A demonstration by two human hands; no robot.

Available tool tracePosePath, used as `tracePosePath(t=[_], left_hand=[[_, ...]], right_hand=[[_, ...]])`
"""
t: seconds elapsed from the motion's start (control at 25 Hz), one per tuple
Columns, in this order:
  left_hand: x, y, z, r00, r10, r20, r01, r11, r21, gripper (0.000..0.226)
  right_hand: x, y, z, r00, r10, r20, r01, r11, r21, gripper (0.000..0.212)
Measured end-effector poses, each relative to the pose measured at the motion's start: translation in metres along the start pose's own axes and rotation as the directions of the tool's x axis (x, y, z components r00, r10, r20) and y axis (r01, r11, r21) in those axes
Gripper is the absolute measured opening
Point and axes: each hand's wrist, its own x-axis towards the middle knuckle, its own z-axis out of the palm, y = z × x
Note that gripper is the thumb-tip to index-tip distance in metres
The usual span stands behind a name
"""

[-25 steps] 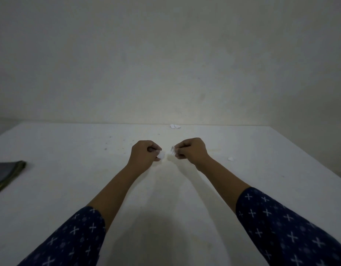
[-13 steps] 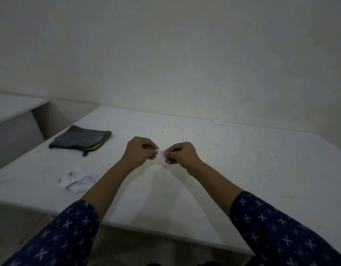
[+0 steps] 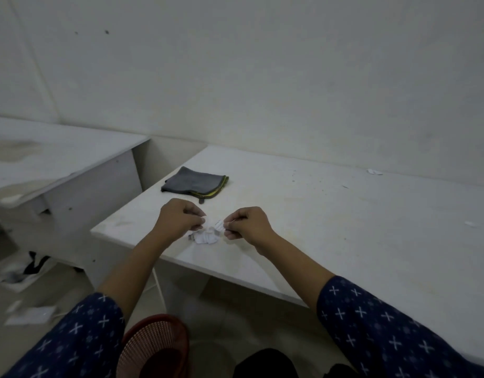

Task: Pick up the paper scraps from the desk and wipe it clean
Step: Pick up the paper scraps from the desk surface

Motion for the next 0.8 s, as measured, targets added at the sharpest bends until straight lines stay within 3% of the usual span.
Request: tracePosePath(t=[0.16, 0.36, 0.64, 0.8], left_hand=[[-0.005, -0.009, 0.002, 0.992, 0.084, -0.098, -0.058, 0.968, 0.243, 0.008], [0.002, -0.003, 0.019, 0.978, 0.162, -0.134, -0.078, 0.870, 0.487, 0.029], [0.021, 0.035, 0.078, 0.933, 0.360, 0.023, -0.331, 0.829, 0.450, 0.039], [0.043, 0.075, 0.143, 0.911, 0.381, 0.161, -0.413, 0.814, 0.409, 0.040]], right_hand=[[0.003, 0.009, 0.022, 0.998, -0.027, -0.063, 0.013, 0.979, -0.205, 0.009], [0.009, 0.020, 0.024, 0.984, -0.098, -0.151, 0.041, 0.938, -0.344, 0.016], [0.012, 0.027, -0.050, 0.936, -0.136, -0.324, 0.029, 0.948, -0.316, 0.012], [0.024, 0.044, -0.118, 0.908, -0.095, -0.408, -0.101, 0.896, -0.432, 0.034]])
